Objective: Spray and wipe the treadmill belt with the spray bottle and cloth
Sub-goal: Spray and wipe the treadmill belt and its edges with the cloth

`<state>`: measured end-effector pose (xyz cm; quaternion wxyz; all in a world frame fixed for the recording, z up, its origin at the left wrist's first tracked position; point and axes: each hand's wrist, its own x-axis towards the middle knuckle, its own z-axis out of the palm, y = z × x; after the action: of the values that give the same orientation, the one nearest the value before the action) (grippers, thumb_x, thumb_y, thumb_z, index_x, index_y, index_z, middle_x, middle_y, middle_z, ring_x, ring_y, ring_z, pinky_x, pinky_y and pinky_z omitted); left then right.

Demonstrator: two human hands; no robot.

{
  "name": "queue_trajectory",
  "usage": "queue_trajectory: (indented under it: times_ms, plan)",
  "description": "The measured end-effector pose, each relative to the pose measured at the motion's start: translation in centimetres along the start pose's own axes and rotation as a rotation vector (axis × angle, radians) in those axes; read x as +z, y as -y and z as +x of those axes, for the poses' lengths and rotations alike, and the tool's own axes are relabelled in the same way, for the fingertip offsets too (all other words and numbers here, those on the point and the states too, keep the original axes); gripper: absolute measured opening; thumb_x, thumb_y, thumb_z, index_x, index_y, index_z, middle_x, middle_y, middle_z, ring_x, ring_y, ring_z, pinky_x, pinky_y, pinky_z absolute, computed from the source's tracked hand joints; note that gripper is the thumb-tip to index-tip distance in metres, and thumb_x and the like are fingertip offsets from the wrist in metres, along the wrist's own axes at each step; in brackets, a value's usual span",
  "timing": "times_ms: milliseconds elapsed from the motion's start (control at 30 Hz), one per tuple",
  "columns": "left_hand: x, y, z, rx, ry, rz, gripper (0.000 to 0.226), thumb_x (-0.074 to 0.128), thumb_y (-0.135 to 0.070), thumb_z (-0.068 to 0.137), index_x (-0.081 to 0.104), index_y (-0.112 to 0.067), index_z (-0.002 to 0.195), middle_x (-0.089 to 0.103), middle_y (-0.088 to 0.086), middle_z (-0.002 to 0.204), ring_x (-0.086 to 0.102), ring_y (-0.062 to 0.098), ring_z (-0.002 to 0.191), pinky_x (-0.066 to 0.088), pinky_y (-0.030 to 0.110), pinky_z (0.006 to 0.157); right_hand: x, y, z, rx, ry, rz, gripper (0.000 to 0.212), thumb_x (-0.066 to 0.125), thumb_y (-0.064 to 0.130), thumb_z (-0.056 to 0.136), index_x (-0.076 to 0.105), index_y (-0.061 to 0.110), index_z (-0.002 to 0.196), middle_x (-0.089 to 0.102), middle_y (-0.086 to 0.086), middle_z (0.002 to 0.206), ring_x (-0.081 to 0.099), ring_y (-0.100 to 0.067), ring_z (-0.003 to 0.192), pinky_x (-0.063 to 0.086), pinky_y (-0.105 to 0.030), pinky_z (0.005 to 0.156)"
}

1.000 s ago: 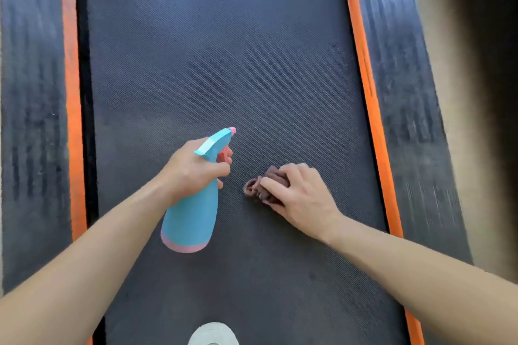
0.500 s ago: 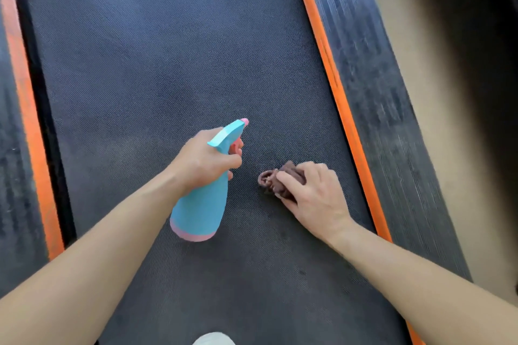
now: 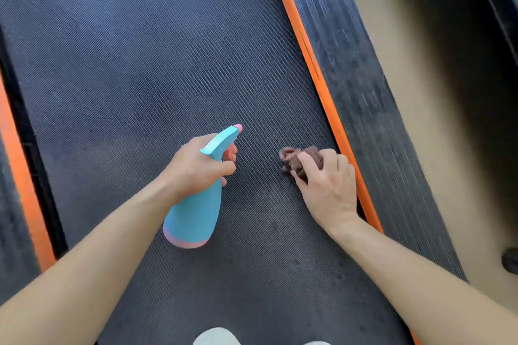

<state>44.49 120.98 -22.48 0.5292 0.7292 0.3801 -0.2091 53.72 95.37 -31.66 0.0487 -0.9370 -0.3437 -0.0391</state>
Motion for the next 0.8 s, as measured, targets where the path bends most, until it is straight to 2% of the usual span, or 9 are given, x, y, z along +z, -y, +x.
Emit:
queue_trajectory:
  times_ms: [67, 167, 267, 367, 433, 533, 633, 700, 800]
  plan:
    - [0.3, 0.0, 0.0, 0.006, 0.006, -0.014, 0.021, 0.072, -0.007, 0.084, 0.073, -0.018, 0.101, 0.077, 0.001, 0.104, 0.077, 0.022, 0.065, 0.062, 0.038, 0.086, -0.5, -0.5, -1.9, -0.013, 0.011, 0.001, 0.030, 0.073, 0.040, 0.089, 0.066, 0.020, 0.111, 0.055, -0.014, 0.101, 0.050, -0.032, 0.082, 0.043, -0.042, 0.065]
    - [0.9, 0.0, -0.2, 0.015, 0.023, -0.030, 0.028, 0.073, -0.014, 0.079, 0.074, -0.020, 0.107, 0.077, -0.001, 0.102, 0.077, 0.021, 0.067, 0.064, 0.045, 0.089, 0.1, 0.3, 1.0, 0.024, -0.030, -0.038, 0.025, 0.066, 0.044, 0.092, 0.066, 0.023, 0.105, 0.057, -0.012, 0.101, 0.052, -0.032, 0.084, 0.043, -0.044, 0.069]
    - [1.4, 0.0, -0.3, 0.023, 0.034, -0.009, 0.020, 0.072, -0.008, 0.084, 0.073, -0.017, 0.102, 0.076, 0.000, 0.103, 0.075, 0.016, 0.064, 0.065, 0.037, 0.082, 1.2, 1.1, 8.3, 0.079, -0.094, -0.113, 0.025, 0.063, 0.047, 0.091, 0.063, 0.024, 0.101, 0.057, -0.011, 0.102, 0.053, -0.032, 0.088, 0.042, -0.044, 0.072]
    - [1.5, 0.2, -0.4, 0.020, 0.028, 0.014, 0.020, 0.071, -0.007, 0.085, 0.073, -0.019, 0.100, 0.077, -0.004, 0.102, 0.076, 0.017, 0.065, 0.064, 0.035, 0.079, 0.9, 1.6, 12.5, 0.084, -0.072, -0.164, 0.028, 0.063, 0.047, 0.092, 0.060, 0.020, 0.100, 0.056, -0.013, 0.102, 0.054, -0.034, 0.089, 0.043, -0.044, 0.073]
    - [1.2, 0.5, -0.3, 0.018, 0.017, 0.022, 0.017, 0.071, -0.007, 0.084, 0.072, -0.021, 0.093, 0.077, -0.003, 0.102, 0.078, 0.020, 0.067, 0.064, 0.038, 0.081, 0.3, 1.6, 10.9, 0.118, -0.033, -0.158, 0.029, 0.062, 0.047, 0.093, 0.059, 0.020, 0.102, 0.055, -0.013, 0.104, 0.053, -0.034, 0.091, 0.043, -0.044, 0.073]
    - [0.8, 0.9, -0.5, 0.017, 0.008, 0.023, 0.018, 0.072, -0.006, 0.083, 0.072, -0.021, 0.093, 0.077, -0.001, 0.101, 0.077, 0.019, 0.066, 0.065, 0.041, 0.085, -0.6, 0.6, 4.2, 0.168, 0.011, -0.126, 0.028, 0.062, 0.046, 0.094, 0.060, 0.021, 0.106, 0.054, -0.012, 0.105, 0.052, -0.034, 0.090, 0.042, -0.046, 0.072]
    - [0.6, 1.6, -0.3, 0.011, -0.003, -0.040, 0.019, 0.074, -0.012, 0.079, 0.073, -0.021, 0.095, 0.077, -0.001, 0.099, 0.077, 0.020, 0.067, 0.065, 0.044, 0.085, -1.2, -1.0, 0.1, 0.102, 0.047, -0.118, 0.028, 0.070, 0.042, 0.090, 0.064, 0.019, 0.103, 0.054, -0.014, 0.099, 0.051, -0.035, 0.084, 0.041, -0.045, 0.068]
    - [0.7, 2.0, -0.1, 0.009, -0.011, -0.059, 0.021, 0.074, -0.016, 0.077, 0.073, -0.020, 0.097, 0.077, 0.001, 0.101, 0.078, 0.023, 0.066, 0.064, 0.038, 0.082, -0.8, -1.3, 1.3, 0.048, 0.030, -0.127, 0.027, 0.068, 0.044, 0.090, 0.065, 0.019, 0.099, 0.055, -0.014, 0.097, 0.051, -0.034, 0.083, 0.040, -0.044, 0.067]
    - [0.5, 2.2, 0.1, 0.003, -0.013, -0.090, 0.023, 0.072, -0.004, 0.085, 0.073, -0.015, 0.106, 0.075, 0.008, 0.107, 0.076, 0.022, 0.064, 0.063, 0.033, 0.076, 0.6, -0.2, 6.7, -0.013, -0.036, -0.113, 0.028, 0.061, 0.048, 0.092, 0.065, 0.022, 0.100, 0.055, -0.012, 0.099, 0.053, -0.034, 0.086, 0.042, -0.045, 0.070]
